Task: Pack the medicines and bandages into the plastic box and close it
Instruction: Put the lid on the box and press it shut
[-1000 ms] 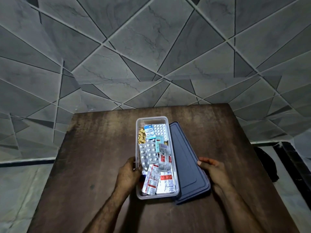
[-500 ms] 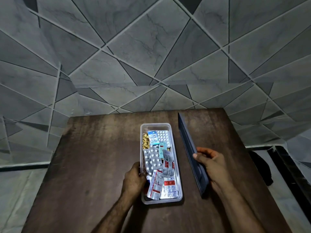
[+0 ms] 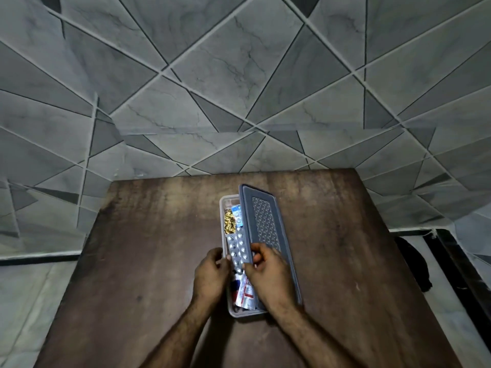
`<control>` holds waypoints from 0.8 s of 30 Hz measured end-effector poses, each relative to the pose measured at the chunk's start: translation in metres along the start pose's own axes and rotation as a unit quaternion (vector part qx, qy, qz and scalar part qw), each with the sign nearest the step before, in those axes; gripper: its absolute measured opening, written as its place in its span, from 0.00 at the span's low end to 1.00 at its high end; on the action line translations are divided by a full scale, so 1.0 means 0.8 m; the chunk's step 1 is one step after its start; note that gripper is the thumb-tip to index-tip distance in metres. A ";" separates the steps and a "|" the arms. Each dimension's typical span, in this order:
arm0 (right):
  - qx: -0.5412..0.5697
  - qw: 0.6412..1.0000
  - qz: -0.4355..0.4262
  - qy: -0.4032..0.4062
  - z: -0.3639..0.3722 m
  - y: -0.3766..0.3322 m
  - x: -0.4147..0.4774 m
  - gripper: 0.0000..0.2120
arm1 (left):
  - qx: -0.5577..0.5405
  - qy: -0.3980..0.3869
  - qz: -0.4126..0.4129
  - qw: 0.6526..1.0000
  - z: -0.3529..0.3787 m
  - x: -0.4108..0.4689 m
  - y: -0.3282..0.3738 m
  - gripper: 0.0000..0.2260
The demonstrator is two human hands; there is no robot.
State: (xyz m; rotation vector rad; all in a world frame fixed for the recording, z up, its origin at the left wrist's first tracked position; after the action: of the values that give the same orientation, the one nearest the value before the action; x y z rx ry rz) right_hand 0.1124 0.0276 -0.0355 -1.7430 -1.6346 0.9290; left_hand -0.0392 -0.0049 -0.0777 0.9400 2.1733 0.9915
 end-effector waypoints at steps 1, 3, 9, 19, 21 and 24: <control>-0.023 1.000 -0.008 -0.007 0.007 -0.003 -0.001 0.17 | -0.015 0.022 0.011 1.000 -0.004 0.002 0.006 0.10; -0.067 0.997 -0.030 -0.027 0.019 -0.009 -0.003 0.18 | -0.026 0.032 0.025 0.999 -0.005 0.006 0.011 0.09; -0.081 0.989 -0.070 -0.104 0.050 -0.006 -0.010 0.20 | -0.012 -0.001 0.000 1.000 0.000 0.016 -0.001 0.03; -0.189 0.979 0.060 0.052 -0.047 0.083 0.052 0.18 | 0.044 -0.008 0.012 0.999 0.010 0.009 0.005 0.14; -0.124 0.989 0.078 0.034 -0.044 0.090 0.054 0.13 | 0.047 0.001 0.008 0.999 0.011 0.008 0.005 0.13; -0.078 0.992 0.079 0.052 -0.045 0.082 0.049 0.13 | 0.048 0.021 0.005 0.999 0.005 0.011 0.000 0.14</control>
State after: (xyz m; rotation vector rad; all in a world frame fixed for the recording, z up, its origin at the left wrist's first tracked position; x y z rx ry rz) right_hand 0.1812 0.0623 -0.0705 -2.0163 -1.5558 0.7837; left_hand -0.0419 0.0037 -0.0821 0.9830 2.2707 0.9265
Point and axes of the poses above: each hand's wrist, its own x-axis towards the middle knuckle, its own z-axis out of the palm, y = z × x, the point moved 6 cm from there along x, towards the middle knuckle, and after that the axes turned 9 degrees about y, right-handed, at the moved point
